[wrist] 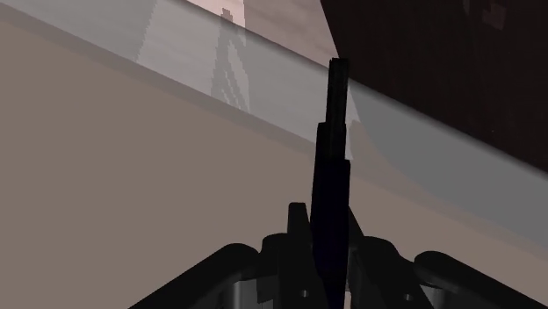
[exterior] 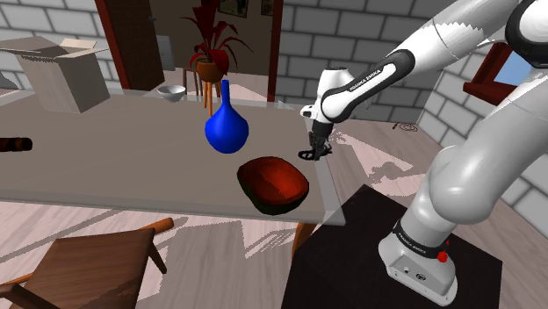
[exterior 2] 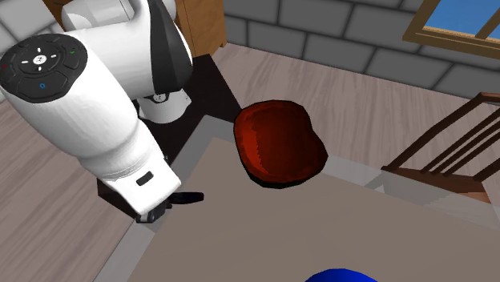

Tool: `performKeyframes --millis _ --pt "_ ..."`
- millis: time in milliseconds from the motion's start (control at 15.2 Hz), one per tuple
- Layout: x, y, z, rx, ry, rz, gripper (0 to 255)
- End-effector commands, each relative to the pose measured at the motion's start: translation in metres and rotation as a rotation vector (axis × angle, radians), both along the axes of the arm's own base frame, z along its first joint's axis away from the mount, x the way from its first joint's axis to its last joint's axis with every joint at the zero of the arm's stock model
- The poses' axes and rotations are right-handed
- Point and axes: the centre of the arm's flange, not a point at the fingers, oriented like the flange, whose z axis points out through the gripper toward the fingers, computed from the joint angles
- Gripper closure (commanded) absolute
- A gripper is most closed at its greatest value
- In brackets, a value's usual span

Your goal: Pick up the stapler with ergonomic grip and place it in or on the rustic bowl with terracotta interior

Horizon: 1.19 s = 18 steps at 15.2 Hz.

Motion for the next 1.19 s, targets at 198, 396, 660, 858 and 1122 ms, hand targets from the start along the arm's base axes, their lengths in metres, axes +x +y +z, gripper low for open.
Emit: performKeyframes --millis 198,396,660,858,1122 --pt "-0.001 0.001 0.027 0.000 0.000 0.000 255" --pt "-0.001 0.001 0.043 0.000 0.000 0.000 255" --pt "-0.001 0.001 0.064 0.000 0.000 0.000 255" --pt "-0.001 0.001 0.080 0.000 0.000 0.000 255" --pt "-0.001 0.001 0.101 0.000 0.000 0.000 255"
